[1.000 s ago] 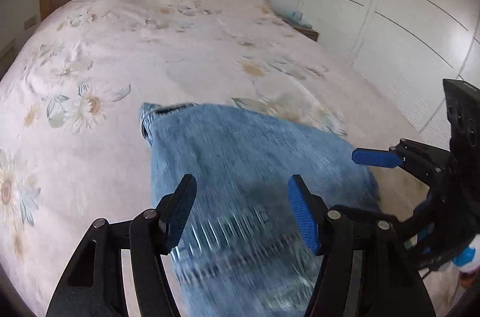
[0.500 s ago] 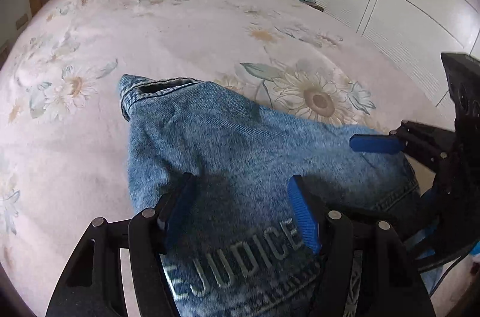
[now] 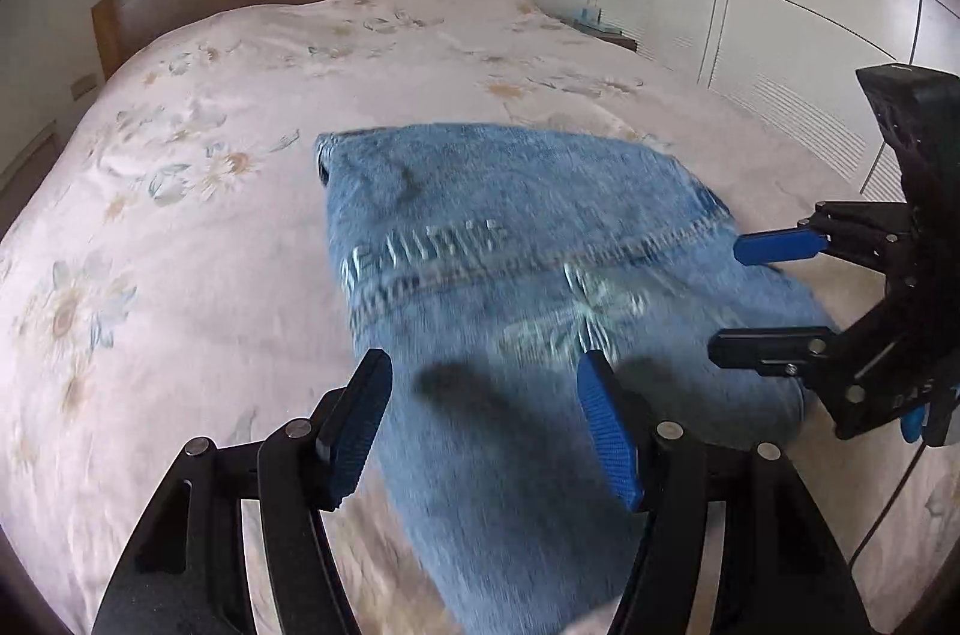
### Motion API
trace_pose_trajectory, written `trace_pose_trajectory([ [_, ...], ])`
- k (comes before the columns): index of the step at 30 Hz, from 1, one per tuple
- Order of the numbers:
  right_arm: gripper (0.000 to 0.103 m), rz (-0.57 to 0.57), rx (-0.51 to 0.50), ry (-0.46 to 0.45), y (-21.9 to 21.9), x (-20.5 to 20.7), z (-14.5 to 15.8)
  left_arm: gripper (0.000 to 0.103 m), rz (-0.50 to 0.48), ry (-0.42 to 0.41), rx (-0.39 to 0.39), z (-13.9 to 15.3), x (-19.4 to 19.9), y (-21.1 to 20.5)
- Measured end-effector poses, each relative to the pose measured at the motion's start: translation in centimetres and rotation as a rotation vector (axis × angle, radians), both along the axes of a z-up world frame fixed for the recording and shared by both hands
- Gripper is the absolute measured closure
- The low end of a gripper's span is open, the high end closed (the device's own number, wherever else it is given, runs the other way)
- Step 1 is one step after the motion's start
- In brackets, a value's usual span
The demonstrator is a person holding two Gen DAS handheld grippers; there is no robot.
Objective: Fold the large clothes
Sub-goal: 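Press the folded denim bundle flat with both tools from its sides, then withdraw both tools from the denim bundle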
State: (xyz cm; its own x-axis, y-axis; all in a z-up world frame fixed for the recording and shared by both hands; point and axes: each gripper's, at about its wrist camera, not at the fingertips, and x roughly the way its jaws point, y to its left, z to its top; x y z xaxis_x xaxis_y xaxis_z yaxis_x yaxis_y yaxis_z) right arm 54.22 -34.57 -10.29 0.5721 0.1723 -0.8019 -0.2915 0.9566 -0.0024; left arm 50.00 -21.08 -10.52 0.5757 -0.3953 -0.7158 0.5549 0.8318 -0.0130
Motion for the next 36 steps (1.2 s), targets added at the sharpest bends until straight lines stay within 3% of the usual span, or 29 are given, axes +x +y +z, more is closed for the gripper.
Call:
trace_pose_trajectory([
  [8, 0.020, -0.072, 0.071, 0.030, -1.1, -3.9, -2.2, 0.044, 0.039, 0.010, -0.032, -1.5, -2.4, 0.5],
  [36, 0.020, -0.153, -0.046, 0.087, -2.4, -7.3, -2.5, 0.044, 0.082, 0.043, -0.050, -1.6, -3.4, 2.1],
])
